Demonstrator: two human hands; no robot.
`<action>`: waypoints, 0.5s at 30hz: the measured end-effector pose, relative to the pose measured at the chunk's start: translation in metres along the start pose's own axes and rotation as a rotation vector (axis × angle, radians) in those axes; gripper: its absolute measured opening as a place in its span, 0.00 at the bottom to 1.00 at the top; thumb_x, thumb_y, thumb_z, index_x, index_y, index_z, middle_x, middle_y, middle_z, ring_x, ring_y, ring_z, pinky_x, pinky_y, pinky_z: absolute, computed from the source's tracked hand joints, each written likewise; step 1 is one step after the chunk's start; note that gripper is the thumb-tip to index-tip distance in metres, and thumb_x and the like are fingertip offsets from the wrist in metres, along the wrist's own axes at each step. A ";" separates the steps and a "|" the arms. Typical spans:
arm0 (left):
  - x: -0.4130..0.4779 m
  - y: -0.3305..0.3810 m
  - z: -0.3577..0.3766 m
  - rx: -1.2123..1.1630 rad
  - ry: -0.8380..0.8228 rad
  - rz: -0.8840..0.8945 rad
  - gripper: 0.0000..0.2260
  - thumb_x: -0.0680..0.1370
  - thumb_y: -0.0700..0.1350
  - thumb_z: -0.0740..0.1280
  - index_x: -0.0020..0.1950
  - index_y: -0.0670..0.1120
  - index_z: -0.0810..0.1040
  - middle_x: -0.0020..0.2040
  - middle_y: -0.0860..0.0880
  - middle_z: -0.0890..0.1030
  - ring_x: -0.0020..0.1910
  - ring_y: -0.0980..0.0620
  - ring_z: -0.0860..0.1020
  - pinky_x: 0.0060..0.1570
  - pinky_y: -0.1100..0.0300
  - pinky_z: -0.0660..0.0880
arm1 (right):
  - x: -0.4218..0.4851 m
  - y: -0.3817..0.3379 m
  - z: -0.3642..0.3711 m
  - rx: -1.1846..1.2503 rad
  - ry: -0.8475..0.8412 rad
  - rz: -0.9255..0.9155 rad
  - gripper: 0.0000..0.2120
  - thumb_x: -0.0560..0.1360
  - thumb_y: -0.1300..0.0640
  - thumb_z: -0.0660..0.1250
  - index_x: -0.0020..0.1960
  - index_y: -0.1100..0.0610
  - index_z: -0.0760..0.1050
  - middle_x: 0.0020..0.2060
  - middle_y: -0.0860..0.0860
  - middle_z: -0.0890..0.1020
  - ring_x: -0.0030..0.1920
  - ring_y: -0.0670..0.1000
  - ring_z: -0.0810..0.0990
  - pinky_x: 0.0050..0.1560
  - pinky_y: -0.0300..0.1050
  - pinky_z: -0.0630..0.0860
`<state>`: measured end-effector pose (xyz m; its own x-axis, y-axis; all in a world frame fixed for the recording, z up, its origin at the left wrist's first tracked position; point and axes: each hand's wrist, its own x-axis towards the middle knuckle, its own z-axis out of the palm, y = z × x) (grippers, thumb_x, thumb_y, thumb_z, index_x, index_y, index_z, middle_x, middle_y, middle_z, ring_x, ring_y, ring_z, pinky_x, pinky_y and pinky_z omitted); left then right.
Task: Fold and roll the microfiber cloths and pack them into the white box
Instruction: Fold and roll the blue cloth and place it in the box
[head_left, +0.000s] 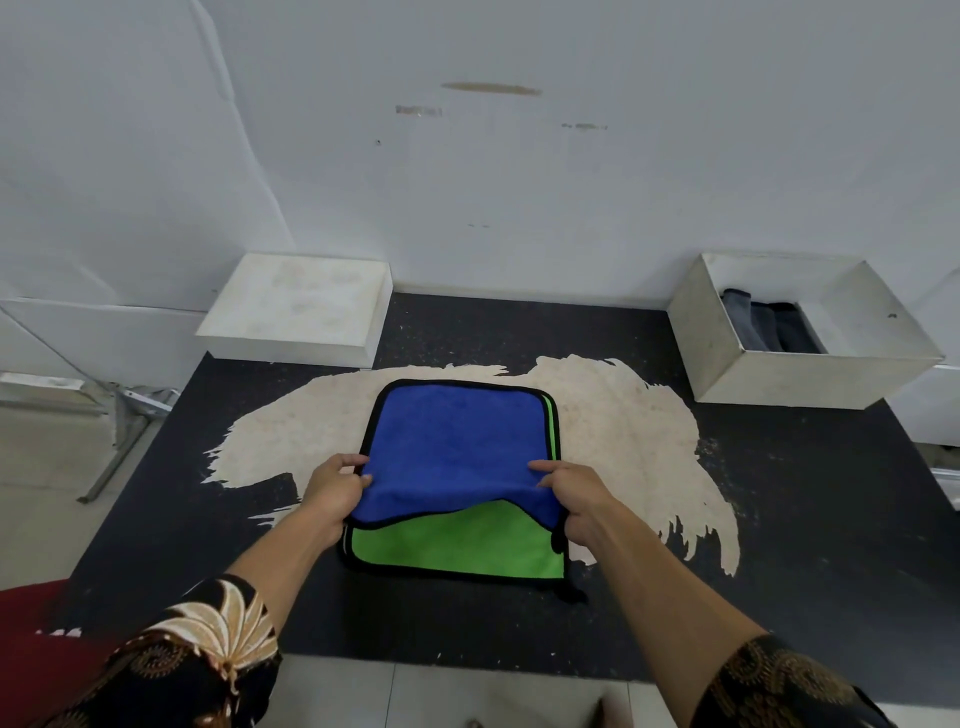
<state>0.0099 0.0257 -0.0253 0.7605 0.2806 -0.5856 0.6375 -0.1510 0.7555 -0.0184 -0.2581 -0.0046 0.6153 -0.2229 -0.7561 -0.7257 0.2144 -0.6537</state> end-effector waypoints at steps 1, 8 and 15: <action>0.000 0.001 0.000 0.023 -0.025 0.013 0.13 0.79 0.31 0.62 0.59 0.43 0.79 0.56 0.42 0.79 0.47 0.45 0.79 0.45 0.54 0.78 | 0.000 -0.002 0.000 0.004 -0.014 0.004 0.19 0.75 0.74 0.59 0.57 0.60 0.80 0.55 0.58 0.78 0.52 0.61 0.81 0.54 0.55 0.81; -0.001 0.009 -0.004 0.099 -0.042 0.050 0.06 0.77 0.39 0.68 0.49 0.46 0.84 0.56 0.47 0.81 0.54 0.47 0.79 0.54 0.52 0.77 | -0.010 -0.012 -0.004 0.054 -0.080 -0.025 0.22 0.74 0.74 0.60 0.63 0.59 0.78 0.59 0.58 0.79 0.54 0.61 0.81 0.50 0.52 0.82; -0.019 0.042 0.008 0.022 -0.013 0.308 0.05 0.78 0.41 0.70 0.46 0.50 0.83 0.53 0.47 0.83 0.54 0.48 0.80 0.55 0.55 0.77 | -0.035 -0.026 -0.021 0.291 -0.136 -0.094 0.17 0.77 0.71 0.63 0.63 0.61 0.78 0.57 0.61 0.82 0.52 0.61 0.84 0.43 0.51 0.84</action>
<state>0.0233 0.0062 0.0150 0.9196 0.2064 -0.3342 0.3795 -0.2473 0.8915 -0.0269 -0.2758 0.0394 0.7249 -0.1294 -0.6766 -0.5577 0.4663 -0.6867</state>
